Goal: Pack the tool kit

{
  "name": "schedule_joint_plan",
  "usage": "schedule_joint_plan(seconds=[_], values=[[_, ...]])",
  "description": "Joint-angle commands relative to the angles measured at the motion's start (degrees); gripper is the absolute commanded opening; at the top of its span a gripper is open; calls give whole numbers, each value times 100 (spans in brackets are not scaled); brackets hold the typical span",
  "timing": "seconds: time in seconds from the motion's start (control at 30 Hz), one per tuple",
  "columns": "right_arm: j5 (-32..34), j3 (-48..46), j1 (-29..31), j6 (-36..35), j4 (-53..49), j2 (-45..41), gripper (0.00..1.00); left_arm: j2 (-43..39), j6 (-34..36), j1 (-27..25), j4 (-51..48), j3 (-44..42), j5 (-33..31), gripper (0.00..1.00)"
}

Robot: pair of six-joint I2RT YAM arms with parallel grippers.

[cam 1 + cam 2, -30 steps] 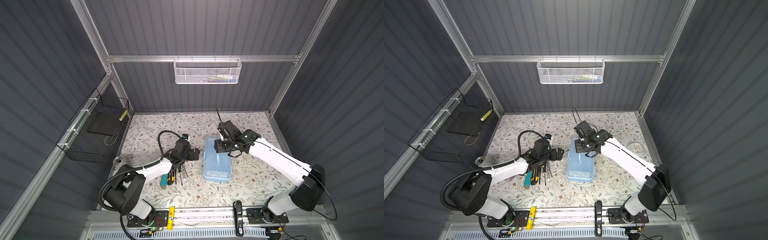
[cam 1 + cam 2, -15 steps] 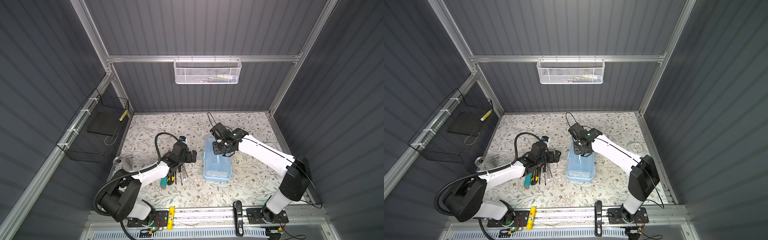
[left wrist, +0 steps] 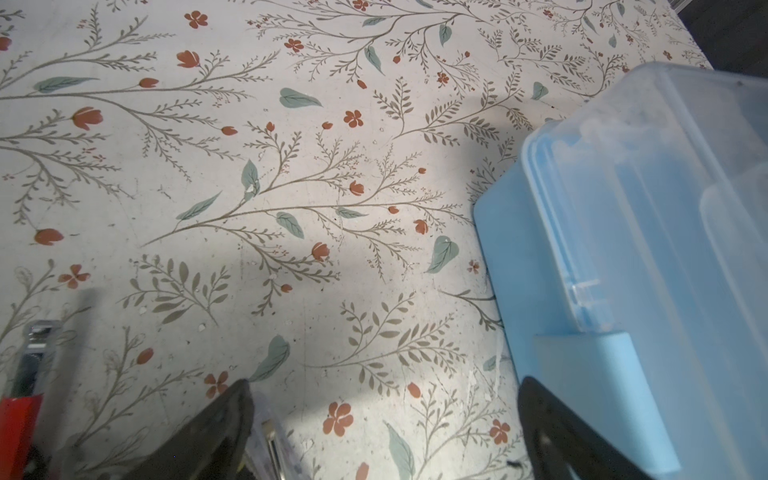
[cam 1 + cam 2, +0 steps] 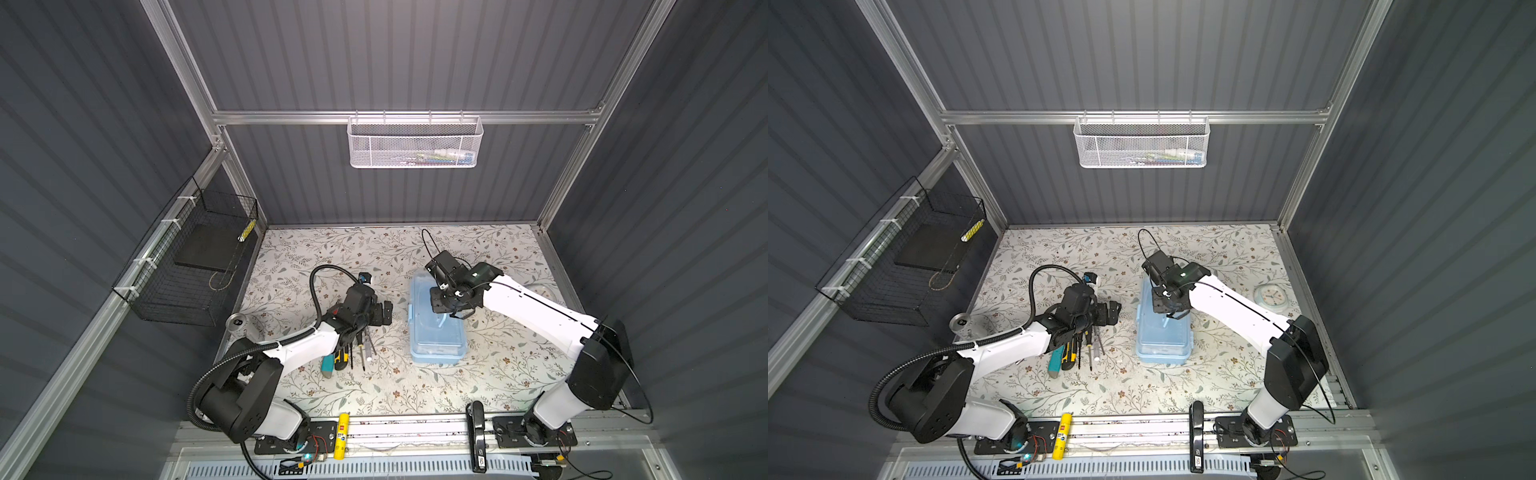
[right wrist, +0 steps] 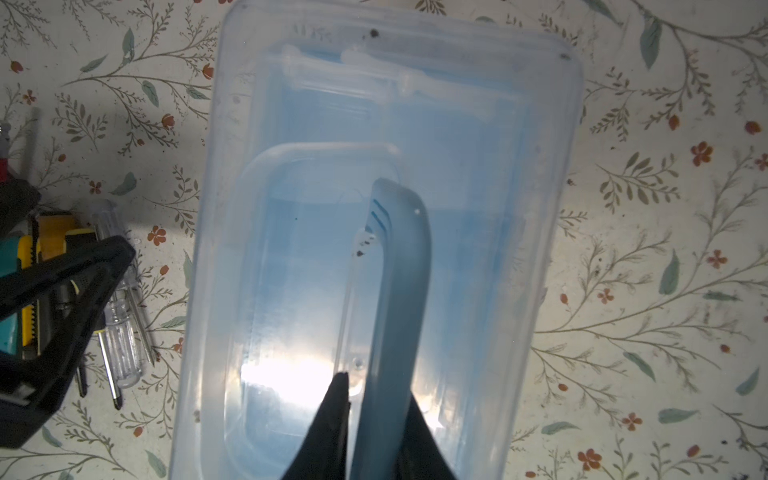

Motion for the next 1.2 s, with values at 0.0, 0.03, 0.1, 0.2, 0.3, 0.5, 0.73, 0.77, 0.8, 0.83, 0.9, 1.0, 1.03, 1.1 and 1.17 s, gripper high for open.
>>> schedule_joint_plan(seconds=[0.0,0.03,0.1,0.2,0.3,0.5,0.73,0.77,0.8,0.83,0.9,1.0,1.03,1.1,1.17], values=[[-166,-161,-105,90,178,-251,14,73,55,-25,-66,105,-16,99],[-220,-203,-132,108,240,-300,11,58,44,-29,-57,111,-16,99],[-264,-280,-169,126,359,-385,8,44,39,-29,-77,144,-25,100],[-394,-294,-216,117,508,-423,1,10,-5,-27,-188,179,-125,99],[-685,-267,-230,109,726,-398,0,-69,-18,-24,-237,185,-186,100],[-2008,-508,-419,187,1763,-531,0,-315,-129,4,-530,353,-164,99],[-4308,-1445,-1243,589,3513,-822,0,-436,-48,-2,-1379,957,-126,99],[-4566,-1568,-1373,593,3675,-836,0,-462,-19,-2,-1460,1028,-59,99],[-4663,-1657,-1468,592,3736,-860,0,-482,-1,-3,-1533,1082,-5,99],[-4801,-1800,-1585,604,3860,-887,0,-498,21,-3,-1586,1143,51,99],[-5288,-2148,-1859,770,4313,-939,0,-500,34,-3,-1620,1247,197,100],[-5679,-2554,-2236,891,4639,-1024,0,-425,2,-8,-1589,1441,515,100],[-5719,-2676,-2367,874,4643,-1065,0,-369,-47,-5,-1563,1511,628,99],[-5755,-2900,-2602,843,4650,-1161,0,-239,-150,-6,-1530,1683,851,99],[-5647,-3067,-2796,696,4470,-1293,0,-77,-362,-11,-1508,1870,1035,99]])
